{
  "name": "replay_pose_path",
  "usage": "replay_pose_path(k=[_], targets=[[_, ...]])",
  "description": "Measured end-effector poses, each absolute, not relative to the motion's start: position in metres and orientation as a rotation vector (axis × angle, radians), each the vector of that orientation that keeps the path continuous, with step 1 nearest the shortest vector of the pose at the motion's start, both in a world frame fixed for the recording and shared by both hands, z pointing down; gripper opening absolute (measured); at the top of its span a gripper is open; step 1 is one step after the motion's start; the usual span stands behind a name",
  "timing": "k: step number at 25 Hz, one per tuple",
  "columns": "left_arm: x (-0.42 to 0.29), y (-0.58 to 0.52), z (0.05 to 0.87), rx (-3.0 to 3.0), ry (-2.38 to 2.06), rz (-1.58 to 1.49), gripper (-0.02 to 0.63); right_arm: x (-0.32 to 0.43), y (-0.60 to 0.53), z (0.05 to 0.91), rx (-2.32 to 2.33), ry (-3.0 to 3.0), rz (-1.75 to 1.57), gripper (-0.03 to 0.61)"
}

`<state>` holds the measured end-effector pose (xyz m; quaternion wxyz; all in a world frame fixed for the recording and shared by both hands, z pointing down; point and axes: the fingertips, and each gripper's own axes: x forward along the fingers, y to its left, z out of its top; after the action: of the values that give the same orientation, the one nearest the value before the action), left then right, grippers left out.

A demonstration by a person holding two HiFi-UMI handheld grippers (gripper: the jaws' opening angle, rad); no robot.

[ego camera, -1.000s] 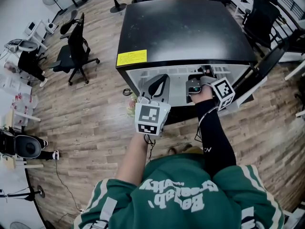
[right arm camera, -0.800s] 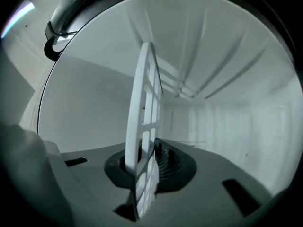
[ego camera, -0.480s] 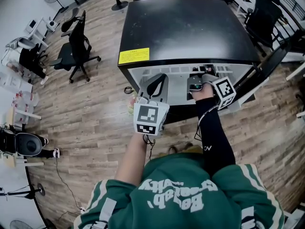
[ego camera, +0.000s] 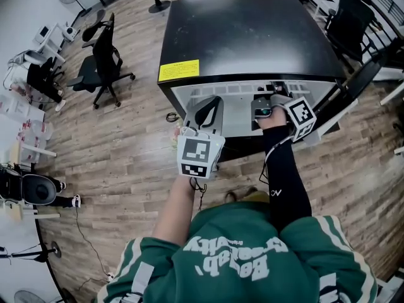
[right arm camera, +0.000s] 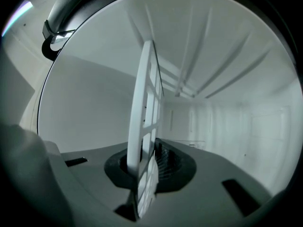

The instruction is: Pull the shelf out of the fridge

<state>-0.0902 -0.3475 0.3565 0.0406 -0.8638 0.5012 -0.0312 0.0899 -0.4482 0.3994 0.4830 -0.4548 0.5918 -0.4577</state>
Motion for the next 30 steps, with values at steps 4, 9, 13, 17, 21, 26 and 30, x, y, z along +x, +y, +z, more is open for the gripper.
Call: replay_pose_path(k=[4, 9, 13, 17, 21, 26, 30], targets=[[-0.091, -0.346, 0.356, -2.645, 1.534, -0.099, 0.017, 0.090, -0.449, 0.398, -1.113, 1.441, -1.125, 0.044], [-0.091, -0.346, 0.359, -2.650, 1.528, -0.112, 0.017, 0.089, -0.448, 0.398, -1.109, 1.448, -1.124, 0.043], [-0.091, -0.346, 0.358, -2.650, 1.522, -0.111, 0.017, 0.089, -0.448, 0.398, -1.111, 1.447, -1.134, 0.043], [-0.093, -0.346, 0.357, -2.649, 1.525, -0.107, 0.017, 0.089, -0.447, 0.398, -1.109, 1.442, -1.146, 0.043], [-0.092, -0.343, 0.357, -2.652, 1.521, -0.103, 0.017, 0.089, -0.445, 0.398, -1.108, 1.444, -1.144, 0.043], [-0.090, -0.338, 0.356, -2.658, 1.519, -0.087, 0.017, 0.090, -0.441, 0.397, -1.110, 1.445, -1.146, 0.043], [-0.089, -0.334, 0.354, -2.655, 1.520, -0.083, 0.017, 0.091, -0.437, 0.396, -1.106, 1.448, -1.147, 0.043]])
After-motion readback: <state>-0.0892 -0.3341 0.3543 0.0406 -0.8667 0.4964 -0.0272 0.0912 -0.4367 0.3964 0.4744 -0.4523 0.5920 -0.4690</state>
